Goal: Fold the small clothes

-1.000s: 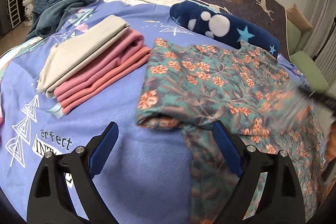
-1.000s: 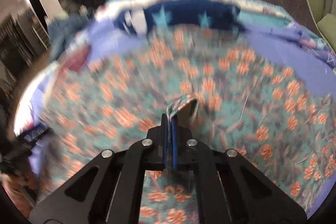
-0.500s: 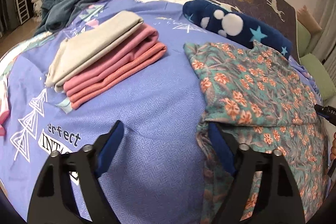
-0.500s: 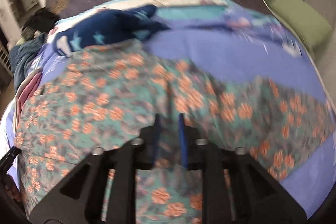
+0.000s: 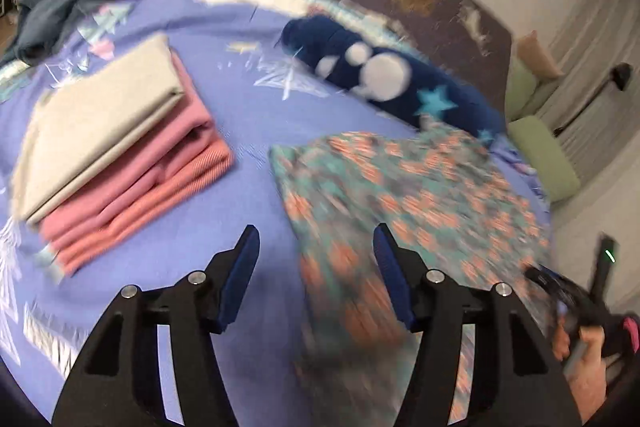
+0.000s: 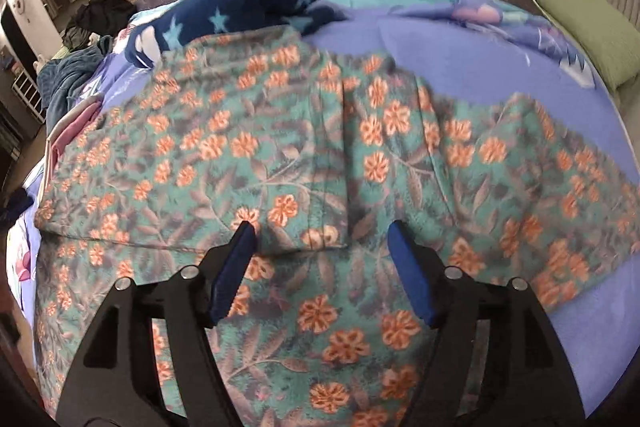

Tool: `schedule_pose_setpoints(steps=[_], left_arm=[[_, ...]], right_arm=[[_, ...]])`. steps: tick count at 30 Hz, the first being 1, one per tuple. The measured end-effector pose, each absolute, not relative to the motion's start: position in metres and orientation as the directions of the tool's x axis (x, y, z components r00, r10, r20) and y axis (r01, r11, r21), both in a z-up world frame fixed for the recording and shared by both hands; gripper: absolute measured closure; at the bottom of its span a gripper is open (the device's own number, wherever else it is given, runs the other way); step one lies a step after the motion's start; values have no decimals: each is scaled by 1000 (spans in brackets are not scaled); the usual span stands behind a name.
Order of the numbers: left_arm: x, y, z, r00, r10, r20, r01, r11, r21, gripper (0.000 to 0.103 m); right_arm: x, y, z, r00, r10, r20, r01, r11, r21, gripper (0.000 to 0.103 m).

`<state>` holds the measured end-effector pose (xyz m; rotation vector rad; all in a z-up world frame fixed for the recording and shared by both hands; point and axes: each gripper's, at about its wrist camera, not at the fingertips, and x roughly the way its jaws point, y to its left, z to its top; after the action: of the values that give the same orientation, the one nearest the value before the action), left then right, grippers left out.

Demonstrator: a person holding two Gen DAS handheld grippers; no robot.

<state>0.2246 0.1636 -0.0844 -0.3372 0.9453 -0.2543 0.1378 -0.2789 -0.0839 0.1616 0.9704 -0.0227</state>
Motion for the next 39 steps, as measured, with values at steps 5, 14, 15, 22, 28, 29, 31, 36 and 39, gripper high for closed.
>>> schedule_pose_setpoints(steps=[5, 14, 15, 22, 28, 29, 31, 36, 39], left_arm=[[274, 171, -92, 613, -369, -699, 21, 892, -452, 101], [234, 173, -59, 733, -151, -663, -31, 966, -255, 102], [223, 168, -48, 749, -192, -634, 14, 962, -274, 92], [192, 63, -84, 579, -305, -756, 294, 943, -155, 70], [193, 45, -102, 570, -270, -776, 303, 947, -107, 48], [192, 43, -103, 572, -266, -776, 305, 947, -100, 48], [189, 37, -103, 576, -245, -780, 305, 950, -73, 47], [189, 33, -98, 594, -200, -779, 304, 953, -13, 47], [187, 35, -98, 596, -200, -777, 304, 953, -12, 47]], right_arm=[[136, -269, -88, 581, 16, -814, 73, 995, 72, 25], [123, -283, -79, 606, 26, -795, 102, 989, 110, 23], [119, -288, -75, 617, 37, -786, 116, 984, 137, 24], [111, -312, -86, 589, 187, -786, 125, 940, 317, 62], [90, -331, -76, 615, 164, -771, 153, 935, 320, 69], [81, -346, -69, 640, 143, -755, 189, 923, 335, 69], [63, -380, -58, 685, 96, -722, 264, 891, 369, 63], [10, -521, -81, 681, -16, -732, 577, 627, 523, 43], [-24, -598, -108, 666, -72, -743, 704, 391, 593, 59]])
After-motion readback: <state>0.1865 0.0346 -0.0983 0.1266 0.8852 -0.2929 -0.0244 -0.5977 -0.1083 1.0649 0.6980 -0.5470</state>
